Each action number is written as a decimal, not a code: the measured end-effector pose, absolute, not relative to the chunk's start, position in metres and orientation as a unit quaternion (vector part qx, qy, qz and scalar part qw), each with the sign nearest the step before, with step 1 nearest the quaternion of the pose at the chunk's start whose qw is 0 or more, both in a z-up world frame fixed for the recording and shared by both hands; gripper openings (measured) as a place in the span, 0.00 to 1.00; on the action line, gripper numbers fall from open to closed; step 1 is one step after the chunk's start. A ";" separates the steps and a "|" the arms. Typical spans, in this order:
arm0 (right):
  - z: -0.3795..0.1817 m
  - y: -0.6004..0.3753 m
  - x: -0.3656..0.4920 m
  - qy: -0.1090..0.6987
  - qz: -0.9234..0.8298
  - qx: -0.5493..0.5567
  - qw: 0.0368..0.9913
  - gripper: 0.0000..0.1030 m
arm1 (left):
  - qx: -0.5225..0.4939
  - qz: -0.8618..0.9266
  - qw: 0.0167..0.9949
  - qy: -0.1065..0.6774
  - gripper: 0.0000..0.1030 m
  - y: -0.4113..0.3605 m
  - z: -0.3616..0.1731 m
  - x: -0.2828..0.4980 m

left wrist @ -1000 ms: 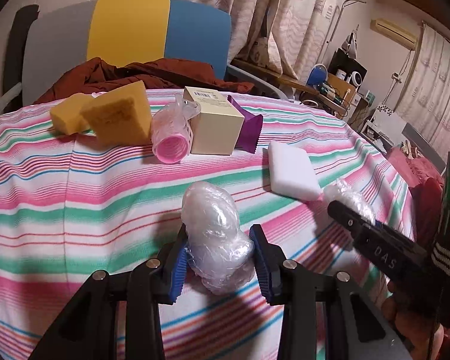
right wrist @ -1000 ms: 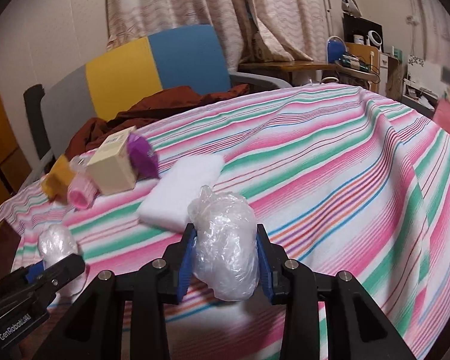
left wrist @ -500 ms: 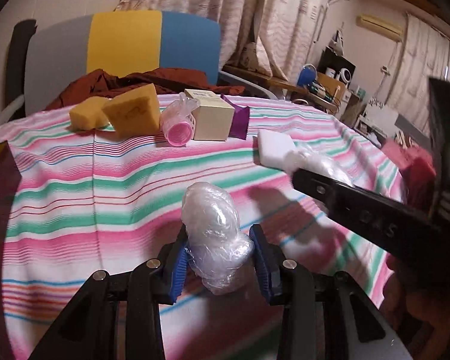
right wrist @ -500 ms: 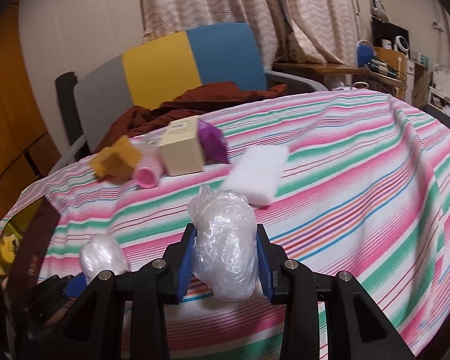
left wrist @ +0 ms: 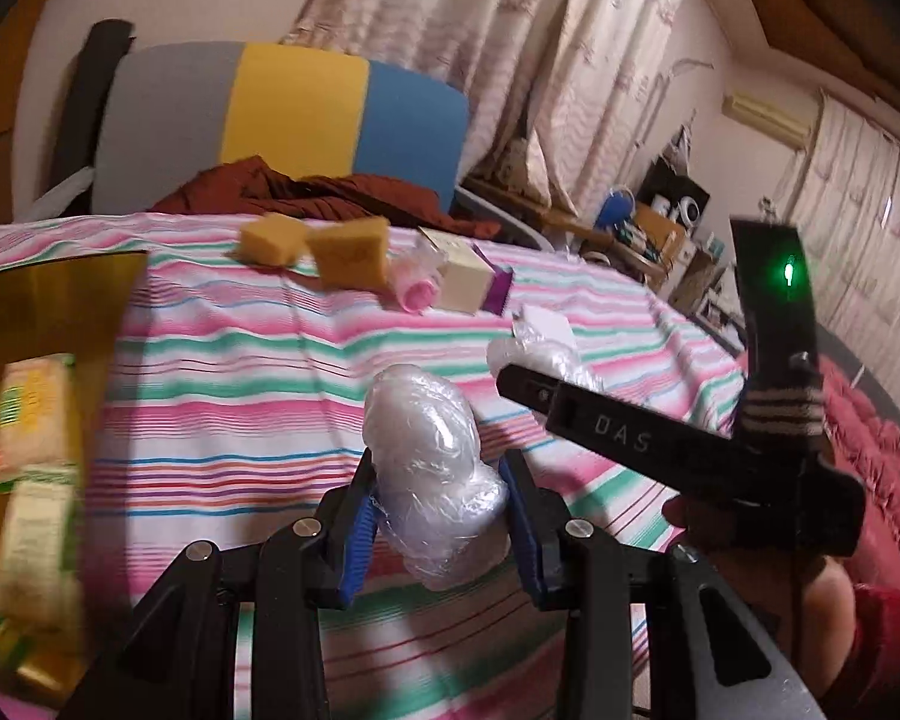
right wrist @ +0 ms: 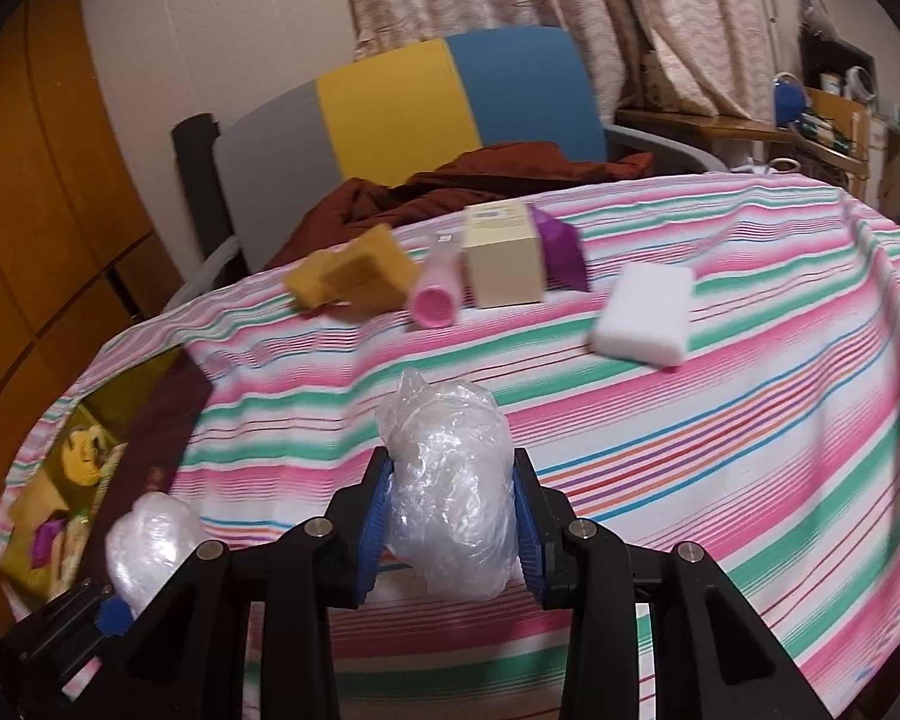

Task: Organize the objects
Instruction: 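Carry both plastic-bag bundles over the gold tray and open both tools, then move both tools away from the tray back toward the remaining items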

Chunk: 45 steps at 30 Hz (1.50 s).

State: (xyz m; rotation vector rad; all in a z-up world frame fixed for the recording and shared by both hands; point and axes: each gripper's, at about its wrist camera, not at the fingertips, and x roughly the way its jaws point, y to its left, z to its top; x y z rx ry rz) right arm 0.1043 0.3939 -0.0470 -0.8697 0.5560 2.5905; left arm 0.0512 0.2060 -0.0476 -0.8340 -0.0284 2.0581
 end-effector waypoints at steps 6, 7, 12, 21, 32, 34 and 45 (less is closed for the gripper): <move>-0.035 0.363 0.095 0.207 0.921 -0.303 0.135 0.36 | -0.331 0.844 0.418 -0.054 0.37 0.162 -0.031 0.037; -0.032 0.357 0.093 0.205 0.922 -0.303 0.126 0.36 | -0.328 0.848 0.413 -0.061 0.37 0.153 -0.028 0.034; -0.019 0.326 0.078 0.190 0.929 -0.305 0.083 0.36 | -0.312 0.868 0.378 -0.073 0.37 0.120 -0.019 0.018; -0.002 0.258 0.043 0.147 0.937 -0.316 0.004 0.36 | -0.336 0.888 0.282 -0.134 0.37 0.050 -0.024 -0.032; -0.005 0.205 -0.002 0.088 0.939 -0.331 -0.009 0.49 | -0.376 0.890 0.214 -0.143 0.38 0.005 -0.046 -0.074; -0.005 0.206 0.000 0.097 0.940 -0.327 0.001 0.60 | -0.380 0.889 0.212 -0.142 0.38 0.002 -0.049 -0.077; -0.007 0.221 0.025 0.132 0.938 -0.321 0.014 0.70 | -0.397 0.890 0.189 -0.123 0.58 0.010 -0.054 -0.077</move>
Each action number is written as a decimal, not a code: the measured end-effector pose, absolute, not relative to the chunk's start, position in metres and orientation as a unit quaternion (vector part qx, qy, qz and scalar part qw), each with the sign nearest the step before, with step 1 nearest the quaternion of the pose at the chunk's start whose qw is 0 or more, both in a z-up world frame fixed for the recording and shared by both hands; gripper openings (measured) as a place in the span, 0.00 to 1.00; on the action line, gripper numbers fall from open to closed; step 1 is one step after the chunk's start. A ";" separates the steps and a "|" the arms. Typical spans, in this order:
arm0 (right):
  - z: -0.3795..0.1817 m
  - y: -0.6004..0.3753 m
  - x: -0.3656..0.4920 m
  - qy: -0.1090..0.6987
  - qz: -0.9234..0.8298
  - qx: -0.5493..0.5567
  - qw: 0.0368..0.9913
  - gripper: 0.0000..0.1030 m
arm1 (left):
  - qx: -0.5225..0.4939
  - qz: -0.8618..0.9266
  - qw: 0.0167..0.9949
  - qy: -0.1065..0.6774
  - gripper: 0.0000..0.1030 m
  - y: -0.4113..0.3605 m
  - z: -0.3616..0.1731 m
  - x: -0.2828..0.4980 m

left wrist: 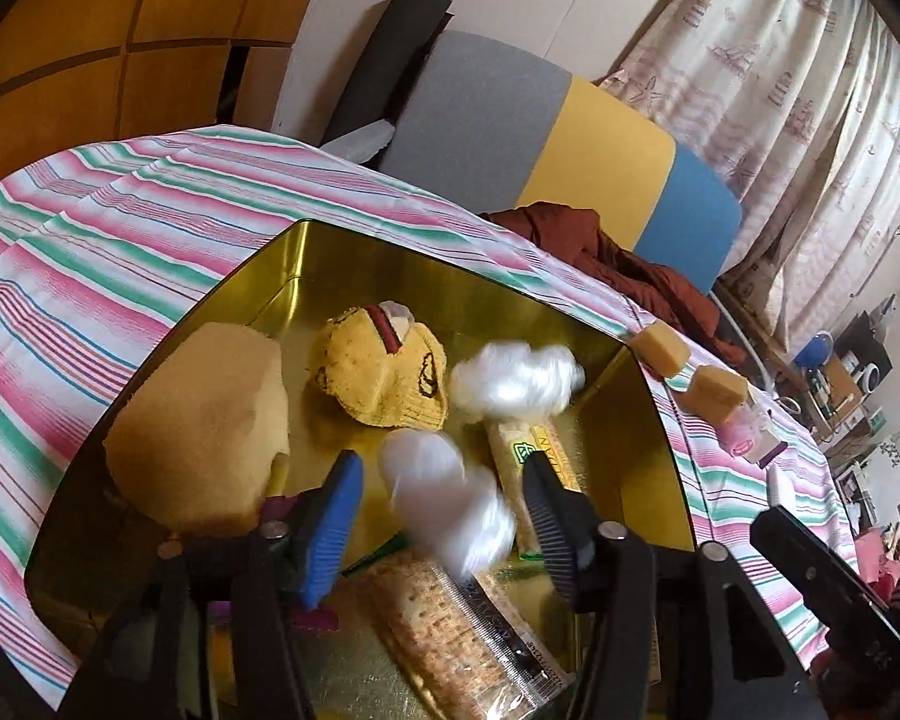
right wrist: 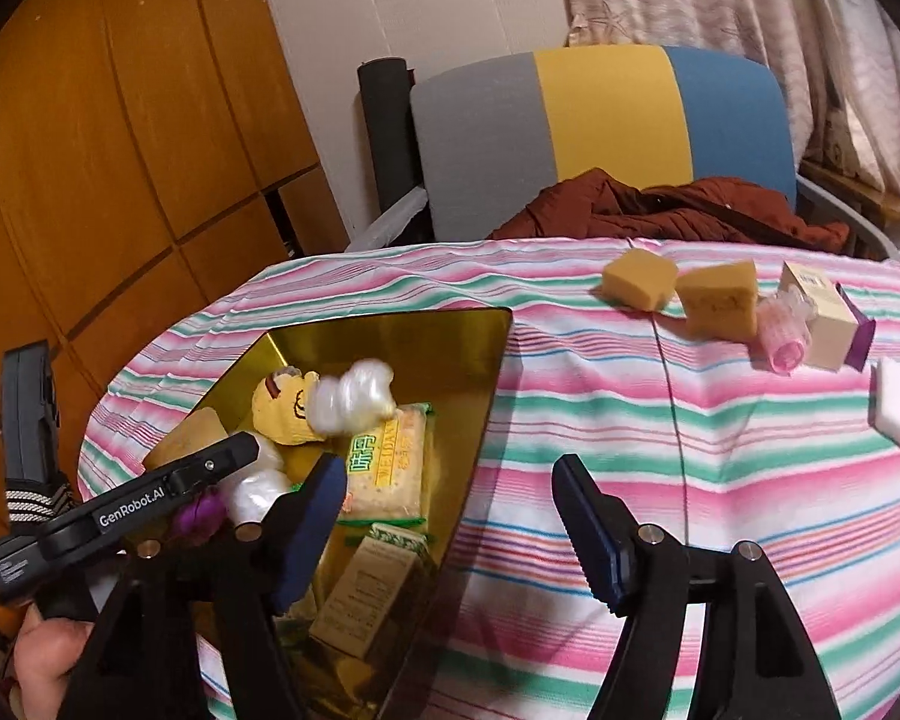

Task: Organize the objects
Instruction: 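Move both tools away from the tray back toward the remaining items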

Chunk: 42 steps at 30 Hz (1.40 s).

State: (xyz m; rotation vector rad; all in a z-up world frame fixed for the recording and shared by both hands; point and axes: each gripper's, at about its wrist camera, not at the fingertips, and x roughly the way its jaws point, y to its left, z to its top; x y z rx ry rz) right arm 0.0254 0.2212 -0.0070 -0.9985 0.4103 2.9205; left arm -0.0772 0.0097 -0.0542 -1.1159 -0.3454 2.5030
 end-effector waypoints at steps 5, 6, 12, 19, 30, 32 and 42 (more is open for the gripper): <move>-0.009 0.228 0.031 0.140 0.936 -0.321 0.020 0.70 | -0.381 0.893 0.187 -0.146 0.64 0.004 -0.046 -0.073; -0.010 0.230 0.032 0.142 0.936 -0.321 0.022 0.70 | -0.377 0.895 0.187 -0.150 0.64 0.003 -0.043 -0.072; -0.012 0.240 0.037 0.157 0.933 -0.321 0.030 0.71 | -0.365 0.898 0.186 -0.159 0.64 0.004 -0.032 -0.066; -0.010 0.246 0.041 0.159 0.934 -0.317 0.039 0.71 | -0.357 0.903 0.203 -0.127 0.64 0.026 -0.024 -0.053; -0.014 0.277 0.052 0.165 0.929 -0.323 0.081 0.73 | -0.356 0.893 0.268 -0.068 0.64 0.078 -0.020 -0.020; -0.016 0.286 0.055 0.166 0.926 -0.325 0.094 0.73 | -0.359 0.888 0.280 -0.060 0.64 0.086 -0.021 -0.014; -0.030 0.335 0.070 0.171 0.912 -0.341 0.148 0.75 | -0.359 0.867 0.346 -0.010 0.64 0.129 -0.026 0.023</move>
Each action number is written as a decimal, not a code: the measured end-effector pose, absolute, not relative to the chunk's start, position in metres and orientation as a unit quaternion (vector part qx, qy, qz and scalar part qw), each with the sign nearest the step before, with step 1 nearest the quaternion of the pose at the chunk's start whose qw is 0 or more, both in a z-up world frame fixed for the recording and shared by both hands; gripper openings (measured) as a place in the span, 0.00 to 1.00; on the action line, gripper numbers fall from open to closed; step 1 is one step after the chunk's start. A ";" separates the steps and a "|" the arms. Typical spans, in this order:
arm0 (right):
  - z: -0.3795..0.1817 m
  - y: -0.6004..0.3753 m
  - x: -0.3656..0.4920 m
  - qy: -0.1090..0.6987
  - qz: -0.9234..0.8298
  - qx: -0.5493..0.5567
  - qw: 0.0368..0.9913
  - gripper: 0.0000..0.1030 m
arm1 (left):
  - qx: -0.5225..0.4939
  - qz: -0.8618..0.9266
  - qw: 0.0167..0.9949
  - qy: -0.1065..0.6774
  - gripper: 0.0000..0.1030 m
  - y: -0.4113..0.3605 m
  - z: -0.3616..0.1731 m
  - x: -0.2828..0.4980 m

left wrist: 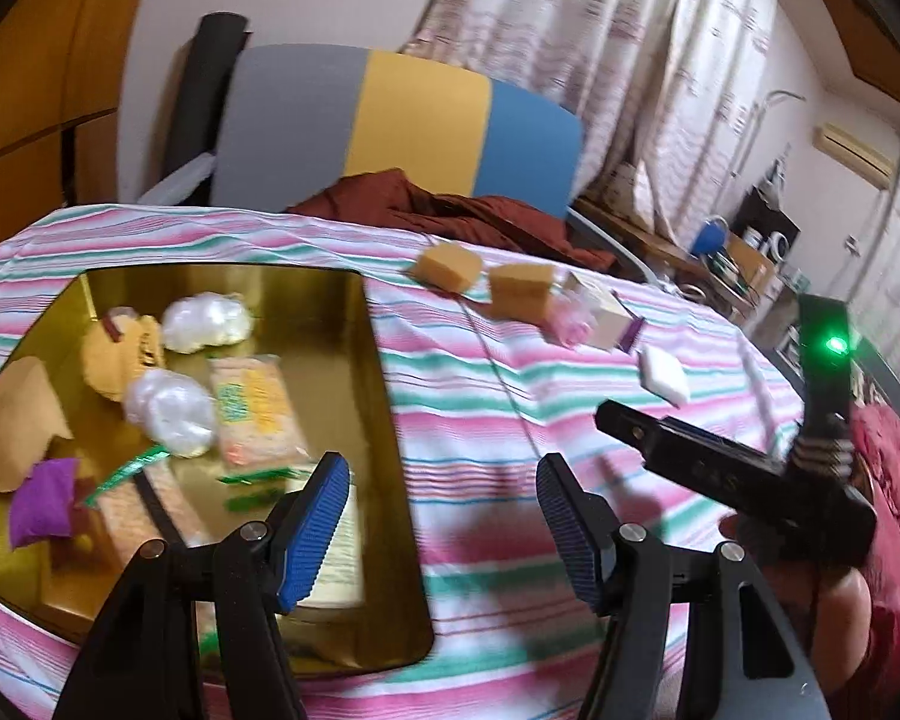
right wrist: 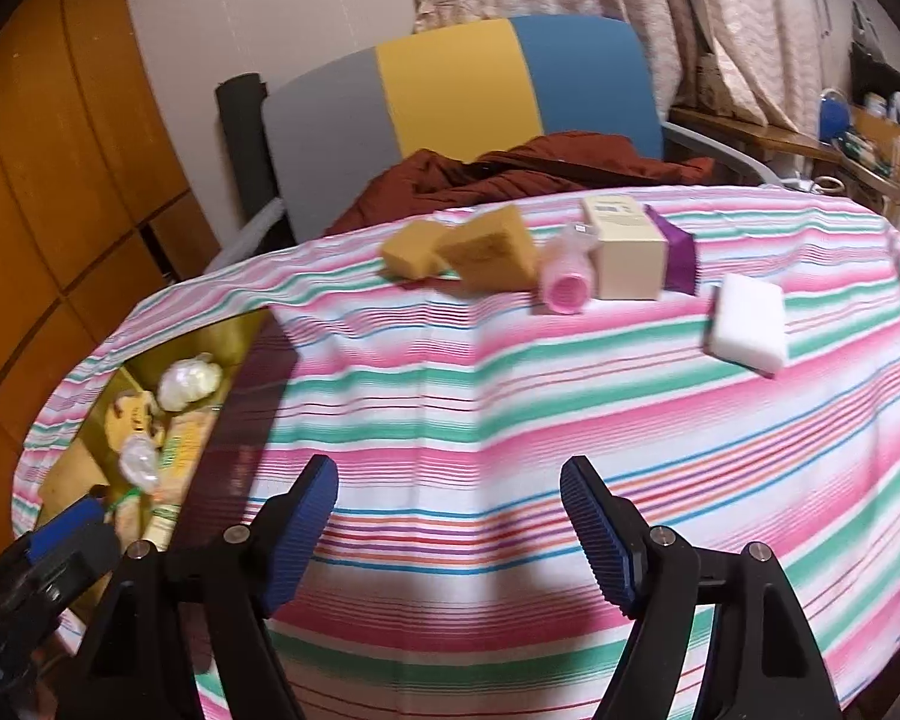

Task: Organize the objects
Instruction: 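Move both tools away from the tray back toward the remaining items, then grasp the white foam block with the right tool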

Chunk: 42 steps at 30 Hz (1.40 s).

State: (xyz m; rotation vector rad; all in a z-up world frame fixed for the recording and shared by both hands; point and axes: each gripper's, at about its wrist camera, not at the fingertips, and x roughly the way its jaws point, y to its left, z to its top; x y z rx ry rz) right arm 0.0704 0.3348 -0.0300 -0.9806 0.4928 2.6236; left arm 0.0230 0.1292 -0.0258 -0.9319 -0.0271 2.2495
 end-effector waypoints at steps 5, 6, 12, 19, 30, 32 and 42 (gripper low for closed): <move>-0.040 0.366 0.081 0.180 0.904 -0.347 0.173 0.76 | -0.369 0.854 0.365 -0.005 0.64 0.146 -0.029 0.039; -0.042 0.374 0.082 0.183 0.902 -0.348 0.180 0.76 | -0.370 0.853 0.368 -0.002 0.64 0.149 -0.030 0.042; -0.044 0.430 0.086 0.200 0.889 -0.338 0.236 0.77 | -0.383 0.842 0.380 0.008 0.64 0.168 -0.033 0.051; -0.042 0.507 0.072 0.218 0.869 -0.338 0.288 0.78 | -0.391 0.832 0.392 0.024 0.64 0.189 -0.037 0.059; -0.067 0.555 0.022 0.196 0.848 -0.386 0.307 0.76 | -0.407 0.823 0.393 0.049 0.64 0.217 -0.043 0.056; -0.073 0.556 0.022 0.198 0.847 -0.389 0.303 0.69 | -0.411 0.821 0.393 0.048 0.64 0.223 -0.043 0.051; -0.071 0.543 0.045 0.162 0.866 -0.391 0.267 0.59 | -0.415 0.818 0.395 0.056 0.64 0.289 -0.045 0.012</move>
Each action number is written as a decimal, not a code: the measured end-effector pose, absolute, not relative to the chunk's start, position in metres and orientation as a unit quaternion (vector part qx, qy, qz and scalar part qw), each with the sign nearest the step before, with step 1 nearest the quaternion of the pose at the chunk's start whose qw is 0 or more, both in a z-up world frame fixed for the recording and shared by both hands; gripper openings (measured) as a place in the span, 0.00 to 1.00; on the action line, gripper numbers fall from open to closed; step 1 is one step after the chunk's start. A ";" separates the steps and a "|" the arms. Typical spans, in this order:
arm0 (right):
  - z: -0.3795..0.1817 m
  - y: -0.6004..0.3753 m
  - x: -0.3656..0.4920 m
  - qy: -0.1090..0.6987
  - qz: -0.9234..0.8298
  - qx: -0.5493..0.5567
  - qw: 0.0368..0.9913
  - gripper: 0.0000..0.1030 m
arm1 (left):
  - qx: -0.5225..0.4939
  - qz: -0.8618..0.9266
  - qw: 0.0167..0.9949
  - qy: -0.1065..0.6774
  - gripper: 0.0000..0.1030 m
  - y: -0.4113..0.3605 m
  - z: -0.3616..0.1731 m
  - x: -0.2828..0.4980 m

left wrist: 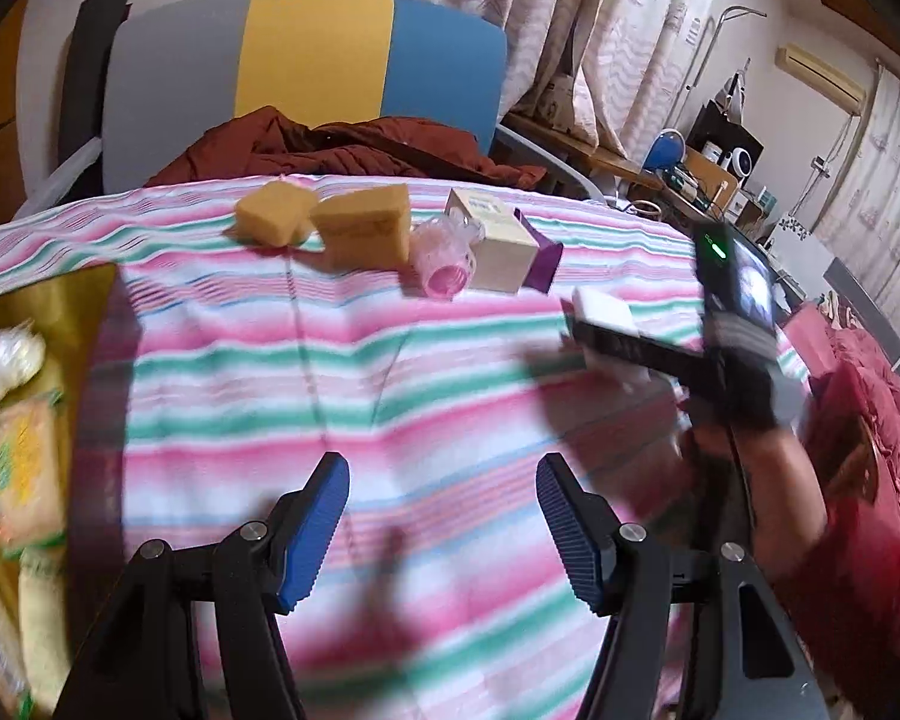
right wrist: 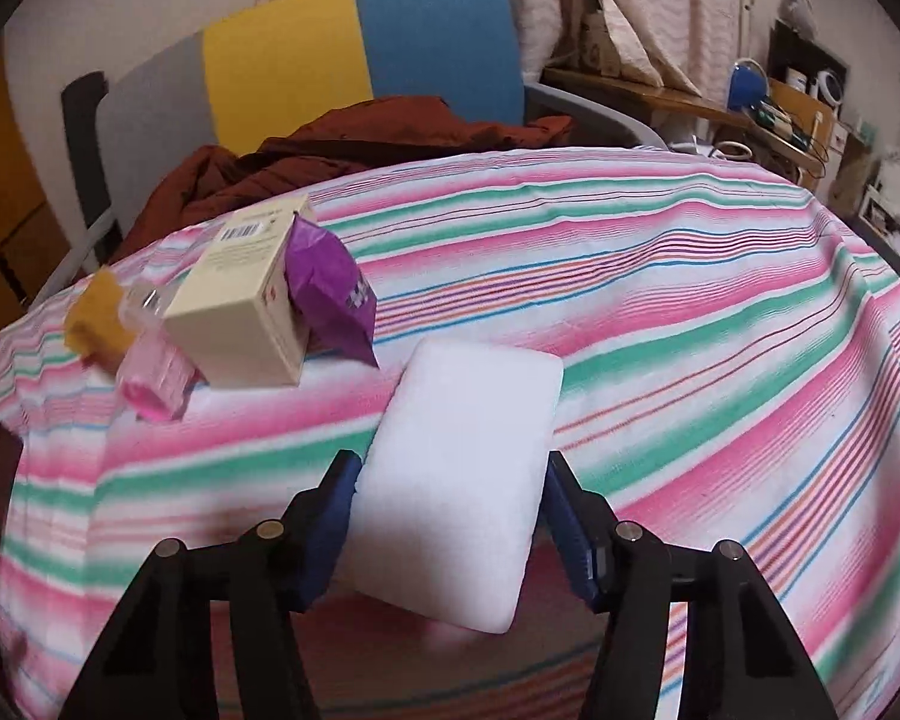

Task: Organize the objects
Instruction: 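Grasp the white foam block with the right tool, then grasp the pink hair curler with the left tool while the right tool holds the foam block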

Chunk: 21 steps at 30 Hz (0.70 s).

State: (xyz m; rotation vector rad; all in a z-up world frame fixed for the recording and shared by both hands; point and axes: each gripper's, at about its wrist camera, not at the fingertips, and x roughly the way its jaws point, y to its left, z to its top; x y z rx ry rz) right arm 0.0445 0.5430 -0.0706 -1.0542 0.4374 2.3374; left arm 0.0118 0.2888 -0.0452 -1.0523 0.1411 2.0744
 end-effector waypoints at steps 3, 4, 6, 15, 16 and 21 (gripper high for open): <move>-0.072 0.541 0.050 0.163 0.870 -0.382 0.265 0.60 | -0.415 0.819 0.390 0.064 0.64 0.319 -0.049 -0.006; -0.072 0.540 0.050 0.160 0.871 -0.380 0.266 0.60 | -0.416 0.821 0.386 0.068 0.64 0.328 -0.050 -0.012; -0.073 0.538 0.051 0.155 0.873 -0.377 0.269 0.61 | -0.417 0.821 0.383 0.072 0.64 0.351 -0.052 -0.027; -0.078 0.541 0.052 0.163 0.880 -0.358 0.267 0.61 | -0.428 0.828 0.351 0.089 0.64 0.419 -0.076 -0.086; -0.078 0.541 0.052 0.163 0.880 -0.357 0.267 0.61 | -0.432 0.828 0.347 0.084 0.62 0.420 -0.078 -0.091; -0.079 0.542 0.052 0.165 0.883 -0.349 0.266 0.61 | -0.417 0.829 0.370 0.053 0.36 0.413 -0.086 -0.100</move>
